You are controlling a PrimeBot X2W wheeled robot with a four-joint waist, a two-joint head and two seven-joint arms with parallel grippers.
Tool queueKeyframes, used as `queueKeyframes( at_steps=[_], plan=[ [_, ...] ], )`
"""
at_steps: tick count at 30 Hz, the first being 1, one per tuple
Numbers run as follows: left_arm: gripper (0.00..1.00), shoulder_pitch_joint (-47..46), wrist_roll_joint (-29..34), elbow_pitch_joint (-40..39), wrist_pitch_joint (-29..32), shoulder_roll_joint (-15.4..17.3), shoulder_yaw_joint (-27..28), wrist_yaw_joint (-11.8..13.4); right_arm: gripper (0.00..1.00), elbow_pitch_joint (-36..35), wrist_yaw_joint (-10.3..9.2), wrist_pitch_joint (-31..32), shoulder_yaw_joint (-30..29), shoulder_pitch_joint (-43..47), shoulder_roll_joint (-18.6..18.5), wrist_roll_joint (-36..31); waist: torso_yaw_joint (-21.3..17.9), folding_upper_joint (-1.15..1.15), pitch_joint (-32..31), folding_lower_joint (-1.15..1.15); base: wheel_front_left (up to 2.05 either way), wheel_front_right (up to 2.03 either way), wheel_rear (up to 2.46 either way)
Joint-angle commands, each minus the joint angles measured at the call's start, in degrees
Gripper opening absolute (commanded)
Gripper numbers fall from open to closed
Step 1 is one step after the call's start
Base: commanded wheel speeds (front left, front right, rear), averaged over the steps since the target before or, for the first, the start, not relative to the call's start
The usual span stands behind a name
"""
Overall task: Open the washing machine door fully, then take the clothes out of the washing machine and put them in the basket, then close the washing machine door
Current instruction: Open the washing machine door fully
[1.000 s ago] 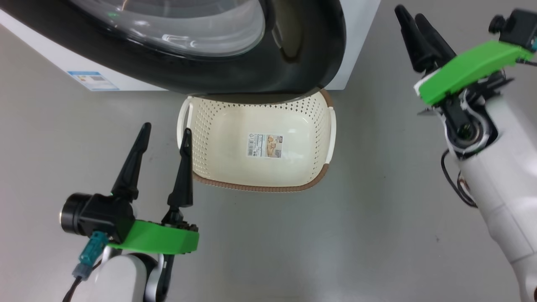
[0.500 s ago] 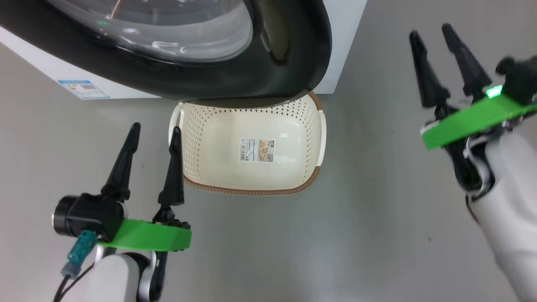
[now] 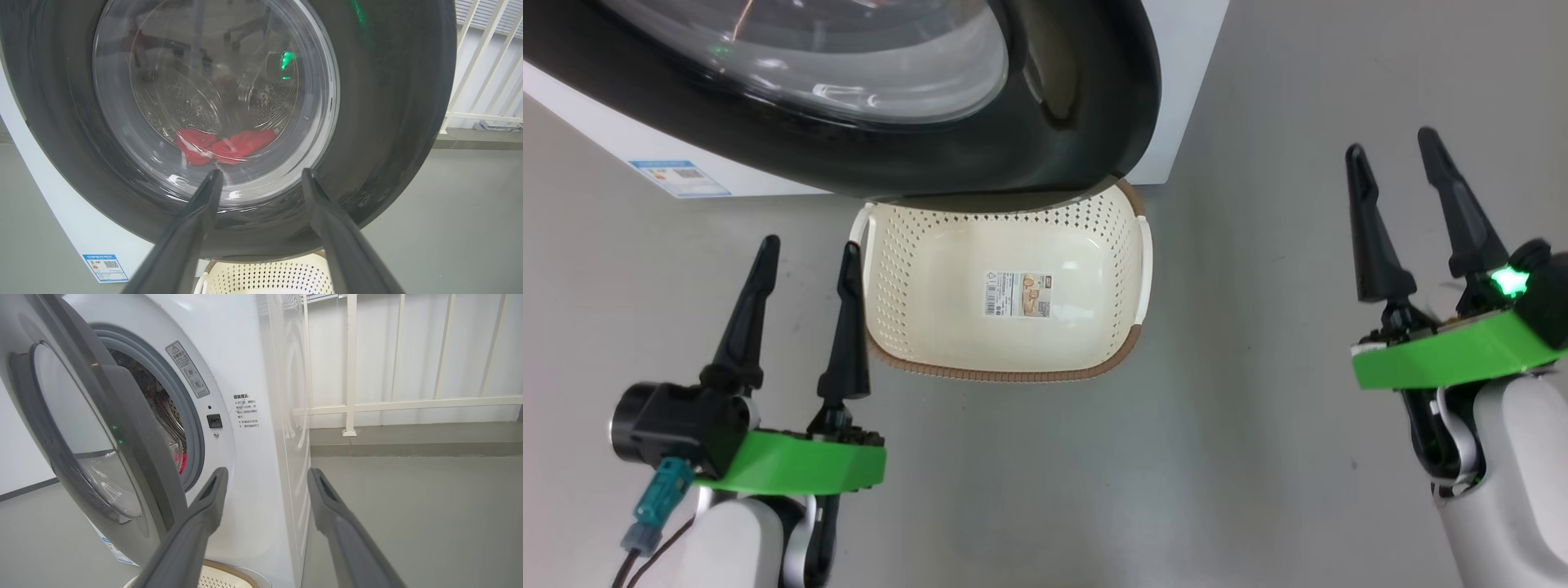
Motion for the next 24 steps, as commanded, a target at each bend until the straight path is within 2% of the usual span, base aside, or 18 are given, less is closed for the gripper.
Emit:
queueKeyframes(
  at_steps=[1,10,24],
  plan=[
    [1.00,0.64,-0.26,-1.77,-0.44,1.03,1.98,0.29,1.00,-2.32,0.19,-0.34,0.68,1.53,0.63,-0.94,0.02,0.00,0.03,0.00,0.00,0.00,0.00],
    [1.00,1.24,-0.15,-1.93,-0.44,1.03,1.93,0.38,1.00,-4.50,0.19,-0.34,0.00,5.28,2.40,-2.78,-0.06,0.00,-0.01,0.00,0.00,0.00,0.00],
    [1.00,1.08,0.04,-1.71,-0.44,1.03,1.63,0.31,1.00,-3.92,0.19,-0.35,0.31,5.46,2.58,-3.27,-0.09,0.00,0.10,0.00,0.00,0.00,0.00]
  ],
)
